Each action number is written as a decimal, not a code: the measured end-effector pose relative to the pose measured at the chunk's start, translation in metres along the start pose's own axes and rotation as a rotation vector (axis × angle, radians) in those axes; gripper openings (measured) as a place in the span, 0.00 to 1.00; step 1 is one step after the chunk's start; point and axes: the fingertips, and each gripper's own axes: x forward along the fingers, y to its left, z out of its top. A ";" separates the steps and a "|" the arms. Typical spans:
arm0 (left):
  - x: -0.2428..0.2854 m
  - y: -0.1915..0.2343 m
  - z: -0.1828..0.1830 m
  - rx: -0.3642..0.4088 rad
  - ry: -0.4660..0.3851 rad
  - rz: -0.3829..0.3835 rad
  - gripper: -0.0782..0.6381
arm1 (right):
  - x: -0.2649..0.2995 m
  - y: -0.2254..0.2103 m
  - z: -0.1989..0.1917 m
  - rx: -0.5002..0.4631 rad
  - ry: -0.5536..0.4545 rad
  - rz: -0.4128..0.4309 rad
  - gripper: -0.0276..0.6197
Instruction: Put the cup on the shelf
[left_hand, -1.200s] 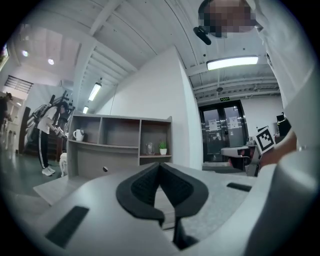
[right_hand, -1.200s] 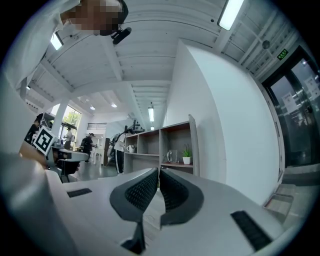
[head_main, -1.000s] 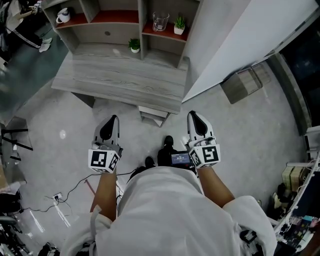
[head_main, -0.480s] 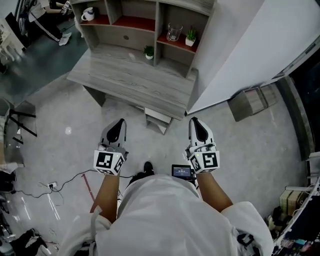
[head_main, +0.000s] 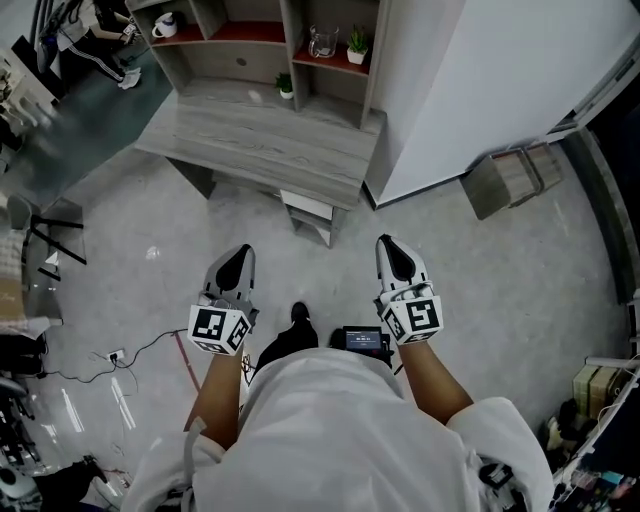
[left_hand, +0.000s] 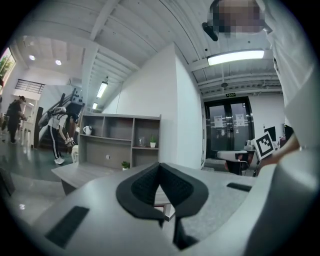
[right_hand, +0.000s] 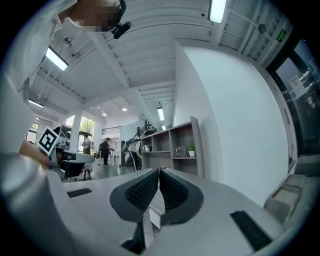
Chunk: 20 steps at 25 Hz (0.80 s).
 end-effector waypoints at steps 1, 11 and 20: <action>-0.004 -0.004 0.000 0.008 0.006 0.003 0.12 | -0.005 -0.001 -0.001 0.005 0.000 0.003 0.10; -0.018 -0.017 -0.001 0.017 -0.010 -0.019 0.12 | -0.038 0.015 -0.025 0.034 0.026 -0.011 0.10; -0.029 0.005 0.005 0.043 -0.029 -0.073 0.12 | -0.022 0.043 0.007 0.019 -0.018 -0.069 0.10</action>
